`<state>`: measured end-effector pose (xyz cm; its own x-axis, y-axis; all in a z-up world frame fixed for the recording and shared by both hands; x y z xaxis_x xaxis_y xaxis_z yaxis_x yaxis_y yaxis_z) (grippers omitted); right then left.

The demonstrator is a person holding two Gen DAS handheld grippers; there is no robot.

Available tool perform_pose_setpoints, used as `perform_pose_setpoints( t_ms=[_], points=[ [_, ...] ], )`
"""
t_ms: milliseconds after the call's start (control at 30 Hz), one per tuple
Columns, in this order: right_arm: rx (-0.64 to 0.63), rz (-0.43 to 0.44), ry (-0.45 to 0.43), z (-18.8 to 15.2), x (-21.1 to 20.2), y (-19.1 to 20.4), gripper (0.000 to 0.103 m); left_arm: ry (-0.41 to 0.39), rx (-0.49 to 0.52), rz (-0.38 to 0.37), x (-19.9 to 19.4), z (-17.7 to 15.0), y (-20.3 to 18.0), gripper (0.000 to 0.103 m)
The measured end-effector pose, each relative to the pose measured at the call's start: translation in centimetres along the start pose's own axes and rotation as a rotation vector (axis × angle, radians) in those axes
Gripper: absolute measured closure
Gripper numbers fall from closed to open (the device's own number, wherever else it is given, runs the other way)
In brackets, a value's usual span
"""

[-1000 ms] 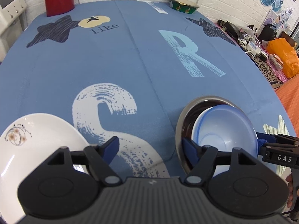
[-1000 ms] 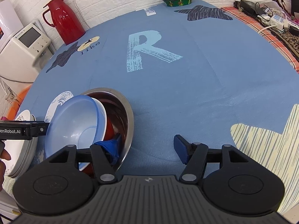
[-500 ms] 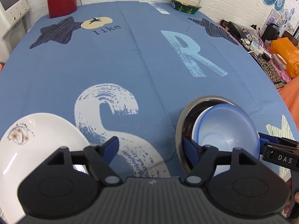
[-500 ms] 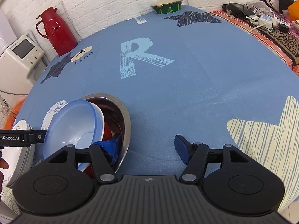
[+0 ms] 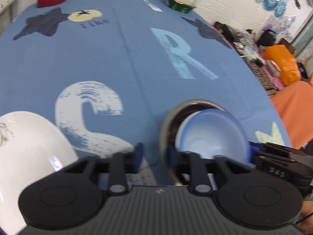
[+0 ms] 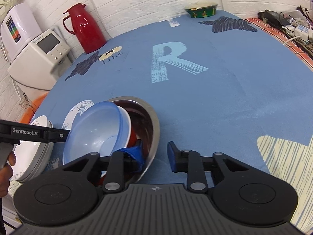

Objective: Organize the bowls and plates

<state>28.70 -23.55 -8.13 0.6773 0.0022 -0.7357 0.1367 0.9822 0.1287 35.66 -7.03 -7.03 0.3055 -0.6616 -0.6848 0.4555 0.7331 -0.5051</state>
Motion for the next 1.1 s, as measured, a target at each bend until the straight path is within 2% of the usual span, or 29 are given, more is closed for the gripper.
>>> perform_pose_setpoints(
  t_ms=[67, 200, 333, 533, 667, 833, 967, 1100],
  points=[
    [0.003, 0.004, 0.008, 0.0, 0.0, 0.3, 0.102, -0.014, 0.024, 0.012, 0.3, 0.1, -0.9, 0.103],
    [0.096, 0.017, 0.063, -0.2, 0.4, -0.3, 0.103, -0.028, -0.035, -0.012, 0.4, 0.3, -0.6, 0.103],
    [0.149, 0.011, 0.116, -0.1, 0.6, -0.1, 0.103, -0.027, -0.051, 0.000, 0.4, 0.7, -0.6, 0.103],
    [0.191, 0.020, 0.134, 0.8, 0.1, 0.0, 0.103, -0.043, -0.038, 0.010, -0.3, 2.6, -1.2, 0.103],
    [0.181, 0.021, 0.113, 3.0, -0.8, 0.9, 0.103, -0.073, -0.031, 0.012, -2.2, 4.6, -1.4, 0.103],
    [0.108, 0.063, 0.059, 5.9, -2.3, 4.6, 0.103, -0.149, -0.050, 0.037, -7.6, 5.4, 0.0, 0.103],
    [0.037, 0.142, 0.049, 6.5, -2.6, 10.0, 0.103, -0.215, -0.082, 0.126, -13.0, 4.1, 2.8, 0.103],
    [-0.032, 0.239, 0.080, 5.4, -2.0, 16.2, 0.103, -0.266, -0.150, 0.217, -17.7, 1.2, 6.8, 0.103]
  ],
)
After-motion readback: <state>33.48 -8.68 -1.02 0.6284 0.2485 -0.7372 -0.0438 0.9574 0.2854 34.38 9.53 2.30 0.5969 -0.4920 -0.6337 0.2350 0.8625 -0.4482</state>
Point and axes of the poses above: each gripper's, at about its wrist camera, not at the fingertips, and x roughly the way its jaws point, y to its left, z to its top, the point moved 8 cm from there along x, roughly the way its jaws point, and after that the axes turned 15 degrees about -z, right-handed, at the moved point
